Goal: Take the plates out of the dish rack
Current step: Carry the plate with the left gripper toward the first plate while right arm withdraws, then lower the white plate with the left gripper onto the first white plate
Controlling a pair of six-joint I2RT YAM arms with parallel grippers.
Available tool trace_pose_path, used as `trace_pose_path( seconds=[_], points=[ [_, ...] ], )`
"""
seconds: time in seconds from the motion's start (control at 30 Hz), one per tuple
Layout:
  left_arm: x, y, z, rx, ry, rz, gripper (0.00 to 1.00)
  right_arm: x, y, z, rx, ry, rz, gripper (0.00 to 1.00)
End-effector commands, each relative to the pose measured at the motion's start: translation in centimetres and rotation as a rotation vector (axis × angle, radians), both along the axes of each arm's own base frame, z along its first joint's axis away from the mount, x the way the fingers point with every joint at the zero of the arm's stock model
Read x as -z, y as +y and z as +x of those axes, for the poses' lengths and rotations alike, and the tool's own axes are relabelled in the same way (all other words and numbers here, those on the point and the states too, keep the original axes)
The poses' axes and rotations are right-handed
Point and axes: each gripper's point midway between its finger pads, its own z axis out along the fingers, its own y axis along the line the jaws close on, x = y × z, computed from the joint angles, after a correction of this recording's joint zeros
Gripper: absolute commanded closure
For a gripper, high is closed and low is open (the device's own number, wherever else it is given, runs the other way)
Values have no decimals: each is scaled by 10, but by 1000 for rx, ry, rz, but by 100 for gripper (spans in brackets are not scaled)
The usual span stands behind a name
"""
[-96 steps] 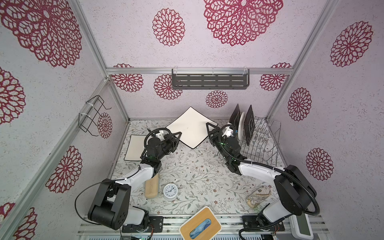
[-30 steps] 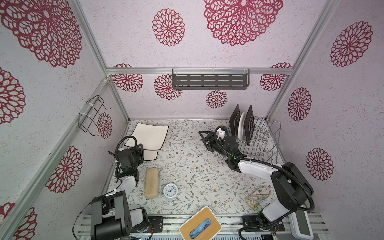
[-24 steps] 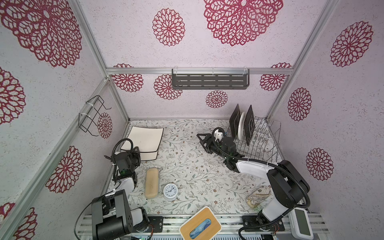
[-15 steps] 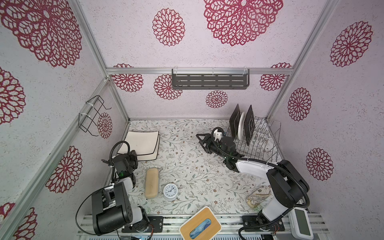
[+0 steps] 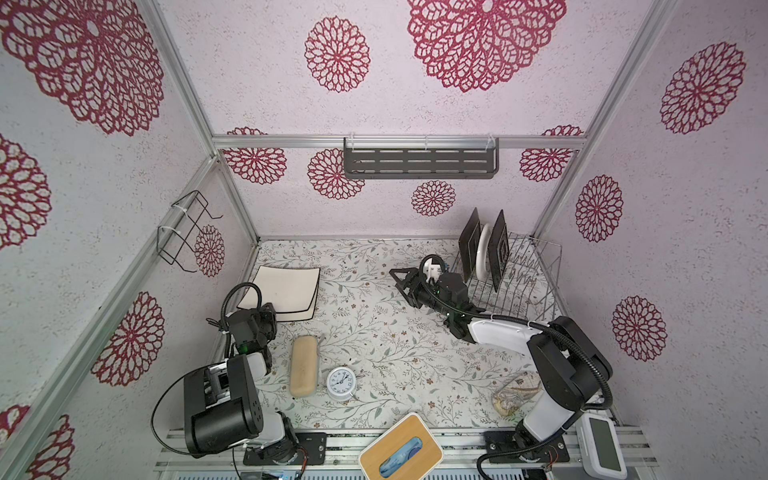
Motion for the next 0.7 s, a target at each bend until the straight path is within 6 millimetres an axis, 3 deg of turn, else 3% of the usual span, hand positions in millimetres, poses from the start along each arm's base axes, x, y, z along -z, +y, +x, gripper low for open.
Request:
trace_pose_path(
  seconds=[0.0, 0.67],
  points=[
    [-82, 9, 23, 17, -274, 115, 100, -26, 8, -1, -34, -56, 59, 26],
    [-69, 17, 28, 9, -242, 130, 100, -19, 15, 3, -54, -33, 67, 26]
  ],
)
